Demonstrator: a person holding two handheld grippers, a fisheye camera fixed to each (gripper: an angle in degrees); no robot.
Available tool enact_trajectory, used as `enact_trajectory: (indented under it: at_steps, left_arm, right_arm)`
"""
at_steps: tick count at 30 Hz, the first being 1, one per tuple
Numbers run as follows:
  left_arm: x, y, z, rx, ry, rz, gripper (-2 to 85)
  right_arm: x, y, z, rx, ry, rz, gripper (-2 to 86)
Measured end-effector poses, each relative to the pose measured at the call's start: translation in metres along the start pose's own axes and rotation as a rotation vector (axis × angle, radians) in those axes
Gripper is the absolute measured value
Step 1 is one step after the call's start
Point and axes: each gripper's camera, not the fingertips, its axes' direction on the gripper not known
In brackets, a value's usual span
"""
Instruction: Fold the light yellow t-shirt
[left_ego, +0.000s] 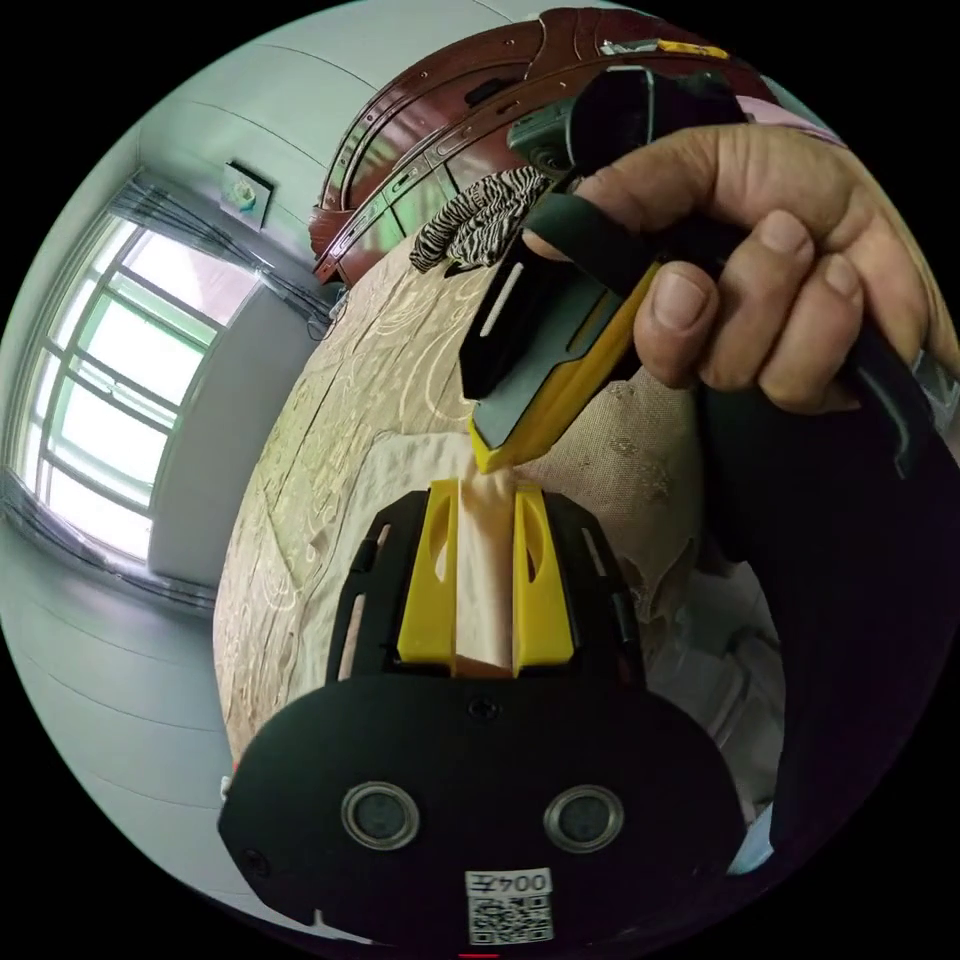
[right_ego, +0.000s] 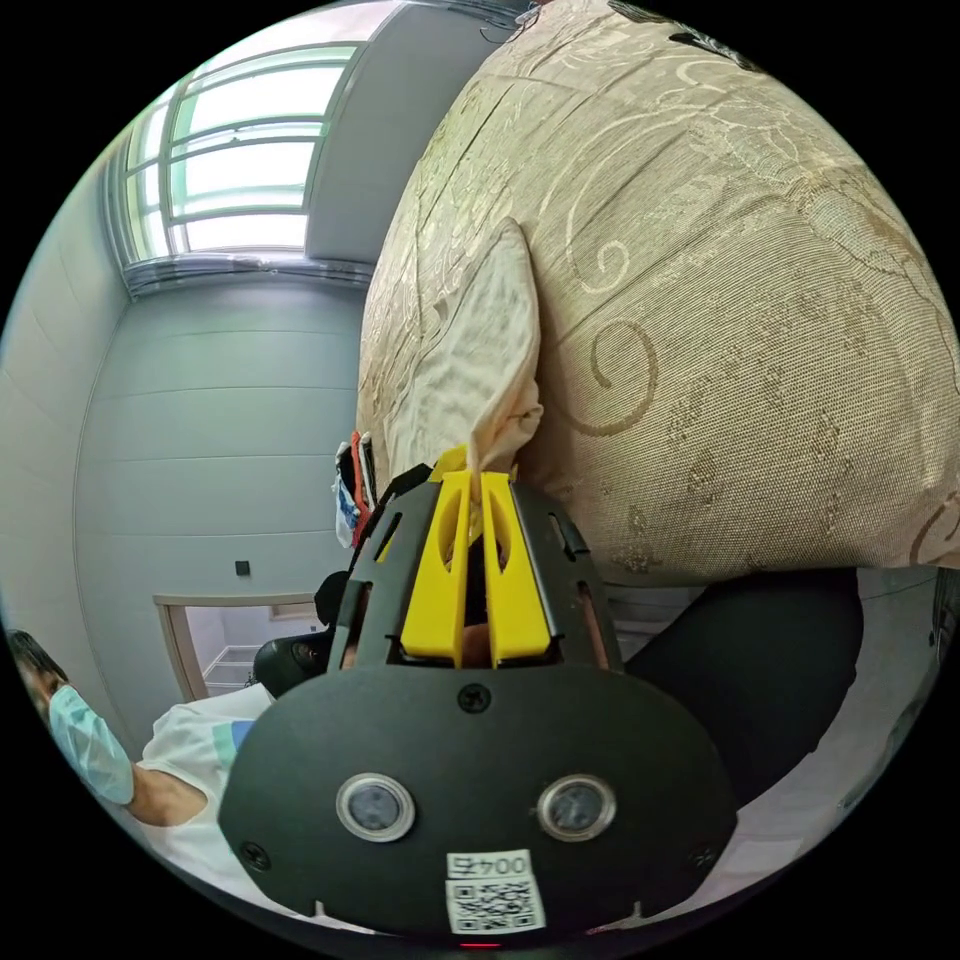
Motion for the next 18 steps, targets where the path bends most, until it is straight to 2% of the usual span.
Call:
enact_trajectory:
  at_steps: [4, 8, 13, 18]
  left_arm:
    - [-0.004, -0.001, -0.002, 0.028, 0.011, -0.091, 3.1]
    - [-0.036, 0.008, -0.007, 0.052, 0.113, -0.250, 2.2]
    - [-0.062, 0.019, -0.018, 0.095, 0.138, -0.332, 1.9]
    - [-0.089, 0.031, -0.028, 0.138, 0.174, -0.425, 1.9]
  right_arm:
    - [0.006, -0.011, -0.009, 0.065, -0.051, -0.070, 5.2]
    - [0.028, -0.042, -0.028, 0.170, -0.157, -0.052, 11.1]
    - [0.043, -0.109, -0.004, 0.086, -0.217, 0.010, 14.4]
    - [0.035, -0.177, 0.030, -0.014, -0.183, 0.044, 15.7]
